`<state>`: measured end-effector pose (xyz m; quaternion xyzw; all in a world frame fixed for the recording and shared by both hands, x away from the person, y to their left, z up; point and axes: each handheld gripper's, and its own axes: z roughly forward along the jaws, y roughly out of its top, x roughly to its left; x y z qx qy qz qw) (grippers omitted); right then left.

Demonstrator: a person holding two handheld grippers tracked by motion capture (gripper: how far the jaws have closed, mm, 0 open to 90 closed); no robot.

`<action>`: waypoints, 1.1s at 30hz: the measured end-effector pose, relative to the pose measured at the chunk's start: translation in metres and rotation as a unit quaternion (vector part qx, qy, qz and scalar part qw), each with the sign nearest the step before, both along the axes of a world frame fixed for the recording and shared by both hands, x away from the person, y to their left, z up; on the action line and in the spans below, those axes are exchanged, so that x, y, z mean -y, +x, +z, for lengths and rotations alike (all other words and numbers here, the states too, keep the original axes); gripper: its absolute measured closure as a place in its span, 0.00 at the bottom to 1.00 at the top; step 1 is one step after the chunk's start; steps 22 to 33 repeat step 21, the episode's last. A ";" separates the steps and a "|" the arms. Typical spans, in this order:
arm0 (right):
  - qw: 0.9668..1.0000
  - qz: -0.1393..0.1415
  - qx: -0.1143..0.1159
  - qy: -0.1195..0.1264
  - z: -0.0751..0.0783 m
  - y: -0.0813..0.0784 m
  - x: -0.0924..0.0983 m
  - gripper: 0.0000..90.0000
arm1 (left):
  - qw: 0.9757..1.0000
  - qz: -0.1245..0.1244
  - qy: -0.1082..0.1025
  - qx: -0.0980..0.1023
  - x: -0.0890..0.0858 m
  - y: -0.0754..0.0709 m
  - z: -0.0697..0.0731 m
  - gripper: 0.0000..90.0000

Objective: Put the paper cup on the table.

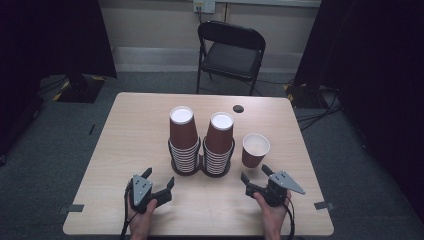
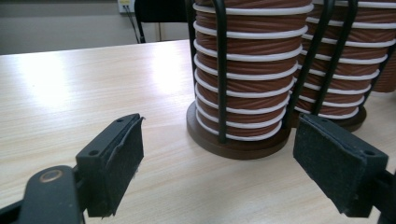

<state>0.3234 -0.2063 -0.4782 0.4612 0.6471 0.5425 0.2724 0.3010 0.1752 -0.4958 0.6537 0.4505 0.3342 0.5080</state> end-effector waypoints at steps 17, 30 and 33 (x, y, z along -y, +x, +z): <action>0.998 0.036 0.044 -0.016 -0.017 -0.019 -0.040 0.15 | 1.000 0.013 -0.013 0.003 -0.001 -0.006 0.000 0.18; 0.998 0.040 0.041 -0.023 -0.017 -0.018 -0.041 0.15 | 1.000 0.010 -0.008 0.002 0.000 -0.006 0.000 0.18; 0.998 0.040 0.041 -0.023 -0.017 -0.018 -0.041 0.15 | 1.000 0.010 -0.008 0.002 0.000 -0.006 0.000 0.18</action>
